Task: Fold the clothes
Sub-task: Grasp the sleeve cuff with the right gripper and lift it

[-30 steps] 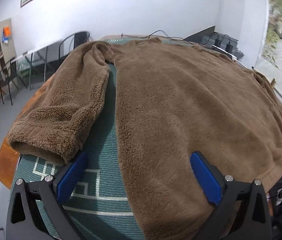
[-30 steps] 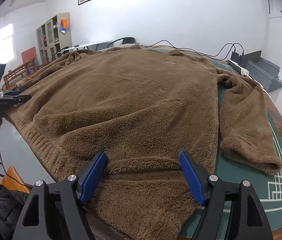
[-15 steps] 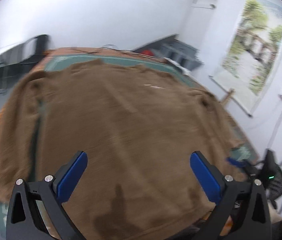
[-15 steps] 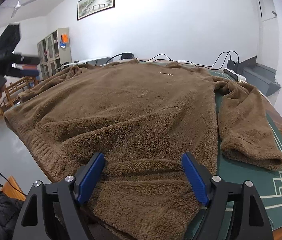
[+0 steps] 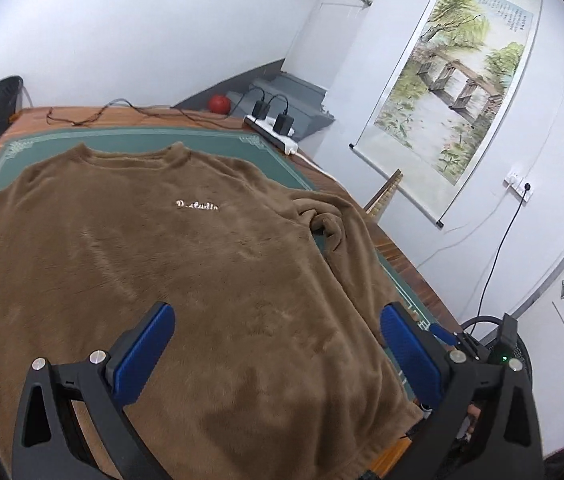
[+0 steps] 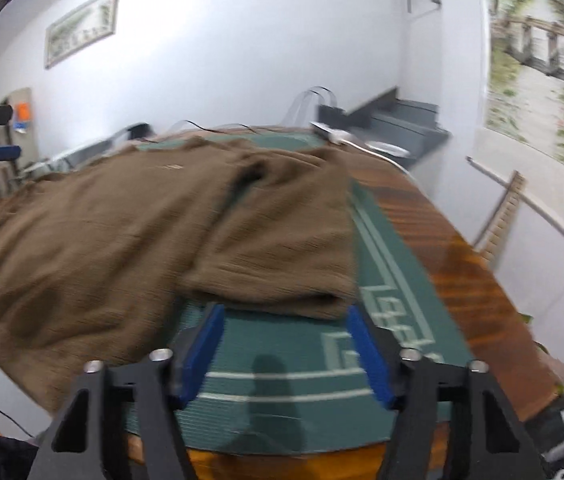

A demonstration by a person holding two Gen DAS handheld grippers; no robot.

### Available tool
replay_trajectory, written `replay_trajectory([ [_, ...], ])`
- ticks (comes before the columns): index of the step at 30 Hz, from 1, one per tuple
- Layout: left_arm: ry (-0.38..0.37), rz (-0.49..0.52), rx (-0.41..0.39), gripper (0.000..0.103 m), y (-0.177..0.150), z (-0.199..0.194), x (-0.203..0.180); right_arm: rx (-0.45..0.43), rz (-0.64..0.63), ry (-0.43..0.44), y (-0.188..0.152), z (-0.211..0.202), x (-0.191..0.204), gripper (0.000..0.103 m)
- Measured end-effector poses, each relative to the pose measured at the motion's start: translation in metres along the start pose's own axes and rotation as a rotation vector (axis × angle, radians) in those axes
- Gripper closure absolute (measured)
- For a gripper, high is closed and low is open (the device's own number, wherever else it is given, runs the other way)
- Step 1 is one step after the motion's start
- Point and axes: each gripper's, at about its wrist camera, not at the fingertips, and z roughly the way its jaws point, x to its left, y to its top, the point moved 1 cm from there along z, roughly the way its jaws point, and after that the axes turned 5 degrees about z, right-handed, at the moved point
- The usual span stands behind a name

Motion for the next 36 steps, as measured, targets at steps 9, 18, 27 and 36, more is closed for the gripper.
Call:
replay_trajectory([
  [9, 0.056, -0.137, 0.051, 0.000, -0.002, 0.054, 0.059, 0.050, 0.000, -0.060, 0.010, 0.024, -0.023, 0.065],
  [18, 0.032, -0.244, 0.100, 0.000, -0.032, 0.083, 0.106, 0.092, 0.030, -0.029, 0.019, 0.045, -0.021, 0.071],
  [27, -0.024, -0.224, 0.037, 0.000, -0.043, 0.075, 0.109, -0.006, 0.072, -0.093, 0.031, 0.040, -0.025, 0.093],
  [36, -0.059, -0.258, 0.014, 0.000, -0.043, 0.072, 0.114, -0.257, 0.183, -0.276, 0.082, -0.011, -0.081, 0.094],
])
